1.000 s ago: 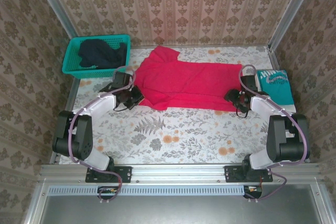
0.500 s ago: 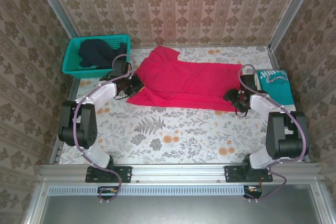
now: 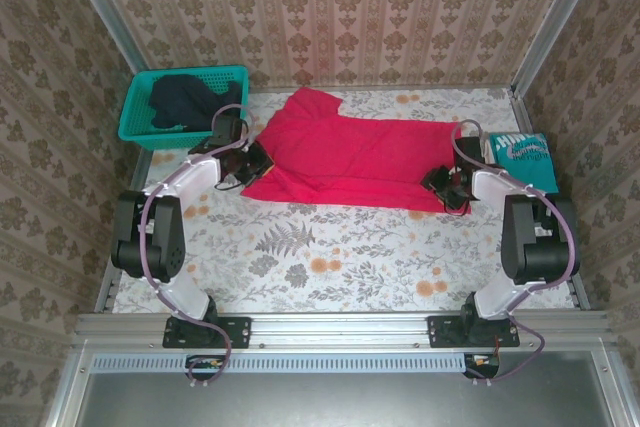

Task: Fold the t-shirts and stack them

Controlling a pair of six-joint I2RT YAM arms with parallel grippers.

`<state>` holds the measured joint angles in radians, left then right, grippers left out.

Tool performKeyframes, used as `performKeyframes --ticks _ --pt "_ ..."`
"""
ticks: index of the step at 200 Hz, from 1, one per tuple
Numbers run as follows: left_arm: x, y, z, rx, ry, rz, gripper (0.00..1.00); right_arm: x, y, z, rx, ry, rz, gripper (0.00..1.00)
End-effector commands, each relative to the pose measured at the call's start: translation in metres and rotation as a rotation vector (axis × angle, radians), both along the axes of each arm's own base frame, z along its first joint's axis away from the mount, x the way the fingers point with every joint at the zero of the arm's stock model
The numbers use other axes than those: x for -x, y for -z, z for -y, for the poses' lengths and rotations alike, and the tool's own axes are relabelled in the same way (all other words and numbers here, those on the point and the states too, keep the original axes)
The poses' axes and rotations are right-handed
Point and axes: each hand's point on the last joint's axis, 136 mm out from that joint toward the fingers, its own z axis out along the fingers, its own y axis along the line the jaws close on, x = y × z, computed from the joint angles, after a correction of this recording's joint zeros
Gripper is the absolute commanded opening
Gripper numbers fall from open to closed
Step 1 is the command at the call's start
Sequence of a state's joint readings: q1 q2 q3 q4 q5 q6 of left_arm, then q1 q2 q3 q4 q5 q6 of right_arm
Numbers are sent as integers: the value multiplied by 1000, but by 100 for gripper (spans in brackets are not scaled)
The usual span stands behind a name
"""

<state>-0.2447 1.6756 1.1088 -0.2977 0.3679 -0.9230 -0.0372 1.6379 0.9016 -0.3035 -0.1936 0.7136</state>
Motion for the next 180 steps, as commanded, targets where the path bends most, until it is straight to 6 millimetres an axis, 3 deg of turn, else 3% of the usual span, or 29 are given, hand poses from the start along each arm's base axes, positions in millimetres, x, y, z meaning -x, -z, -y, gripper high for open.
performKeyframes --ticks 1,50,79,119,180 --pt "1 2 -2 6 6 7 0 -17 -9 11 29 40 30 54" --pt "1 3 -4 7 1 7 0 -39 -7 18 17 52 28 51" --pt "2 4 -4 8 0 4 0 -37 -27 -4 -20 -23 72 51" --pt "3 4 -6 6 -4 4 0 -13 -24 -44 -205 58 90 55" --pt "5 8 -7 4 0 -6 0 -30 -9 -73 -345 90 75 58"
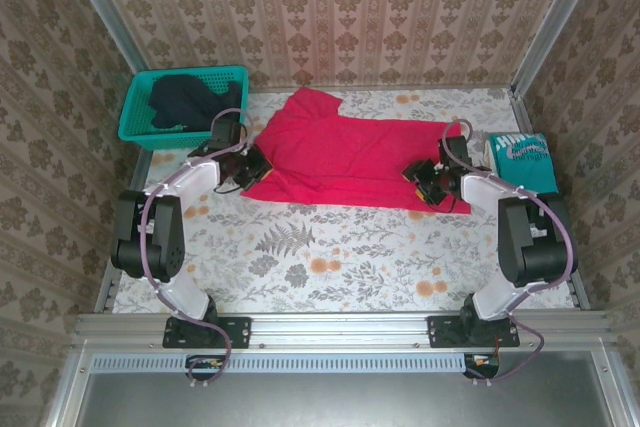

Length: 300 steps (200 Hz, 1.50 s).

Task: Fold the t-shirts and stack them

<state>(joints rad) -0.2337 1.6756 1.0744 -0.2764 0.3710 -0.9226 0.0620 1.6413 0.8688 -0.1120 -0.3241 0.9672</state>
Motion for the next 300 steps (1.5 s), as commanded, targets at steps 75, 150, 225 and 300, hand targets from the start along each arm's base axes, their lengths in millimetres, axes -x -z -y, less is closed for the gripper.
performKeyframes --ticks 75,150,225,300 --pt "1 -5 -1 8 7 13 0 -9 -5 -38 -175 20 8 59" --pt "1 -2 -1 14 11 4 0 -9 22 -40 -176 52 -52 60" --pt "0 -2 -1 24 9 10 0 7 19 -56 -225 42 -50 63" --pt "1 -5 -1 24 11 18 0 -12 16 -34 -126 44 -37 62"
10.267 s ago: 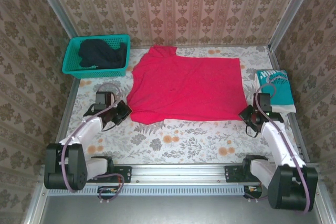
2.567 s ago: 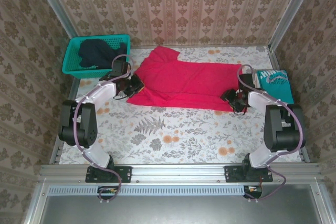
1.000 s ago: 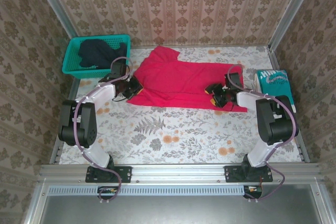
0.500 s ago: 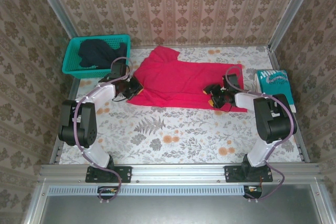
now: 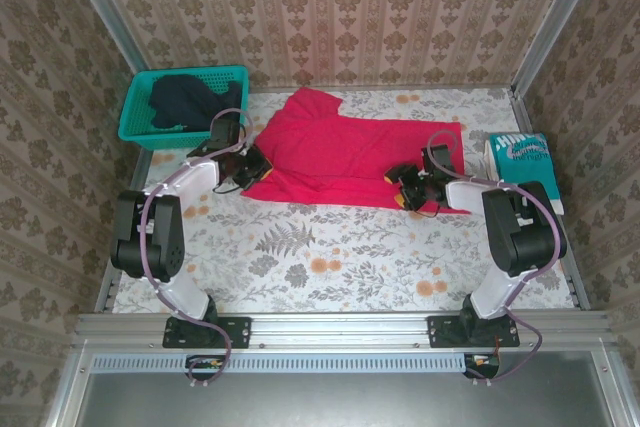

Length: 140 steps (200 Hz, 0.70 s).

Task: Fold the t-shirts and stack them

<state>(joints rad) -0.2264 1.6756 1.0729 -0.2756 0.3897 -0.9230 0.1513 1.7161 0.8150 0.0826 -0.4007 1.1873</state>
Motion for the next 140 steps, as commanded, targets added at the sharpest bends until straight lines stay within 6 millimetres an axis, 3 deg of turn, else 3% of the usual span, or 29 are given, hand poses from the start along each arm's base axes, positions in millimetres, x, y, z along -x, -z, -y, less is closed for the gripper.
performKeyframes --ticks 1,51,109,140 --pt "1 -4 -1 9 8 21 0 -12 -1 14 56 11 -5 63" --pt "-1 -8 0 20 6 35 0 -41 -4 33 85 29 15 62" --pt "-12 -11 3 32 1 52 0 -67 0 42 83 30 16 63" --pt "-24 -15 10 68 -5 67 0 -81 -8 47 93 14 40 63"
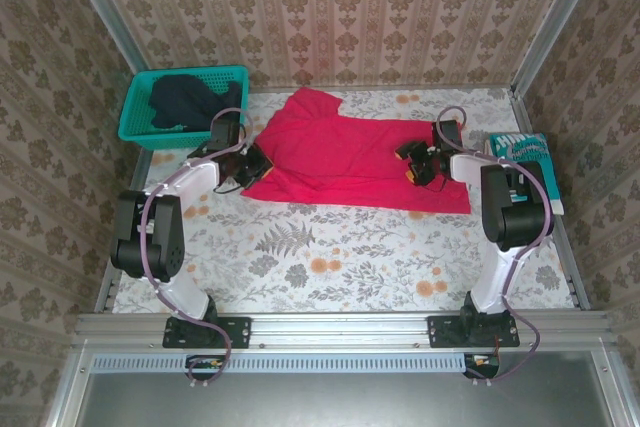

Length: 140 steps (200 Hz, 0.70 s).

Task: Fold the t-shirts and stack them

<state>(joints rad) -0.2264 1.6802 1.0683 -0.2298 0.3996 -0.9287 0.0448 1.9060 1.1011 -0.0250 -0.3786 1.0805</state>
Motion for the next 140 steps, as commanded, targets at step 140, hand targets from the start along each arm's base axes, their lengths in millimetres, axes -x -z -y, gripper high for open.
performKeyframes --ticks 140 --pt "1 -3 -8 29 -23 6 0 42 -14 -151 -110 -264 51 62"
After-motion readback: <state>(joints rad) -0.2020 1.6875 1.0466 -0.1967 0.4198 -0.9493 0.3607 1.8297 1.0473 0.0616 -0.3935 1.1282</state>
